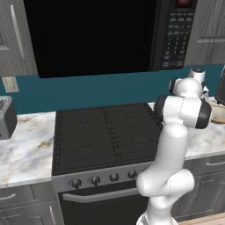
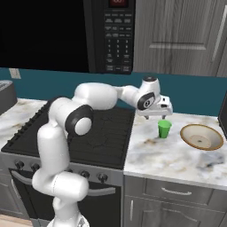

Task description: Pick the cup and bowl from the counter and place them on the counter next to the sink.

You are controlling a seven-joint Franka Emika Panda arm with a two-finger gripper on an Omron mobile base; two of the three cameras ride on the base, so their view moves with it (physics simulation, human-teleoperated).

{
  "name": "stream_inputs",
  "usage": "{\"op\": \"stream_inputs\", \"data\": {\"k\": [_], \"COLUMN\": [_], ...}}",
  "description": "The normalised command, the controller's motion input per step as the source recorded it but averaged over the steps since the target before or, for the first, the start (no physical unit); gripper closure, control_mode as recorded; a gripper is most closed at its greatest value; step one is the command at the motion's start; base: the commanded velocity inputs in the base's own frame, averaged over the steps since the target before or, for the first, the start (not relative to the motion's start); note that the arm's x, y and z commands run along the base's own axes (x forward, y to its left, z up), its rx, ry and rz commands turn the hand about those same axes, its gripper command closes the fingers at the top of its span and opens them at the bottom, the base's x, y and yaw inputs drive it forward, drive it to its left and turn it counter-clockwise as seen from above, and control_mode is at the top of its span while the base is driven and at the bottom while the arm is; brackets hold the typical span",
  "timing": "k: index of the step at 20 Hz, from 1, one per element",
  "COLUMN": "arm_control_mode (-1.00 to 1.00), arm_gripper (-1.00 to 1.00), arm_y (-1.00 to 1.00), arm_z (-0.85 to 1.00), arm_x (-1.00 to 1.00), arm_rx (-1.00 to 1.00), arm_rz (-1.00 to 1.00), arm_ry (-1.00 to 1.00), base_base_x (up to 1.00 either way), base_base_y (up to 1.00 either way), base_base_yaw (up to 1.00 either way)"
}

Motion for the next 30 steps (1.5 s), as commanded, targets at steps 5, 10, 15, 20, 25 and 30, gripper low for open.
{"op": "stream_inputs", "data": {"k": [5,10,15,20,25,30], "arm_control_mode": [-1.00,-1.00,-1.00,-1.00,-1.00,-1.00], "arm_gripper": [-1.00,-1.00,-1.00,-1.00,-1.00,-1.00], "arm_y": [-0.37,-0.05,0.00,0.01,0.05,0.12], "arm_z": [-0.07,0.00,-0.01,-0.16,-0.29,-0.20], "arm_x": [0.38,0.17,0.14,0.12,0.08,0.01], "arm_rx": [0.09,0.04,0.00,0.00,0.00,0.00], "arm_rz": [-0.14,-0.06,0.00,0.00,0.00,0.00], "arm_ry": [0.02,0.05,0.06,0.06,0.04,0.03], "base_base_x": [0.00,0.00,0.00,0.00,0.00,0.00], "base_base_y": [0.00,0.00,0.00,0.00,0.00,0.00], "base_base_yaw": [0.00,0.00,0.00,0.00,0.00,0.00]}}
